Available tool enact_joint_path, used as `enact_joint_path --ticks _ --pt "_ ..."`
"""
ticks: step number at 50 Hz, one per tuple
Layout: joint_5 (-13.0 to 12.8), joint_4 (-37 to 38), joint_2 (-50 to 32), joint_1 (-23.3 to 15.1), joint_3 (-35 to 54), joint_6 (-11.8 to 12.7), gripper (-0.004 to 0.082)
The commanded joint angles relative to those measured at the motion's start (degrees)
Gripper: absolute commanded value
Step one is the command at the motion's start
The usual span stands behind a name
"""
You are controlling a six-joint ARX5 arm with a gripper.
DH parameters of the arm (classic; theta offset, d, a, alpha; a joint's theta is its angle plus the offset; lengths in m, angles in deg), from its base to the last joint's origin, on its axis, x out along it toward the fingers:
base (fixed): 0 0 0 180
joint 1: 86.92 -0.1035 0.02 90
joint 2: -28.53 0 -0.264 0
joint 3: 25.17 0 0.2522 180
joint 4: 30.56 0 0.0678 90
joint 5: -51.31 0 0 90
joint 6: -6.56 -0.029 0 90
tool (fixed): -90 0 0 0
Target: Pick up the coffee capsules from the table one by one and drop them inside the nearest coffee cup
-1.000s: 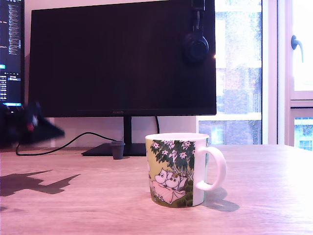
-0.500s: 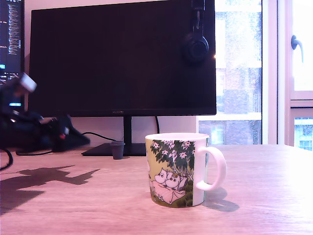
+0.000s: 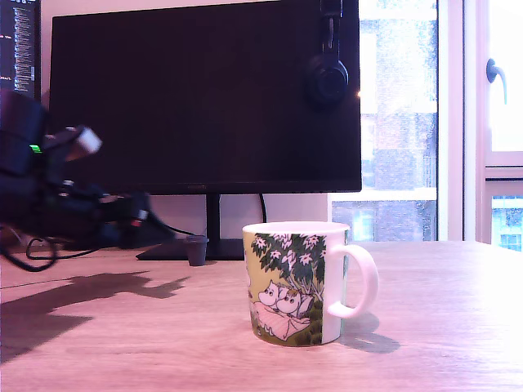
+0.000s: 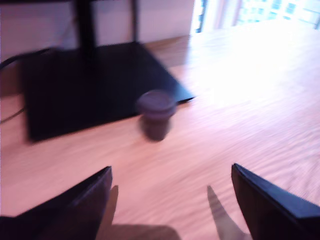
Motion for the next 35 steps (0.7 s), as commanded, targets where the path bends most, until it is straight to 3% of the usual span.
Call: enact_joint_path --ticks 1,35 --pt "0.2 0.1 2.6 0.2 -0.9 -0.5 0.0693" --pt "-2.2 0.0 5.8 2.3 -6.6 -1.0 0.0693"
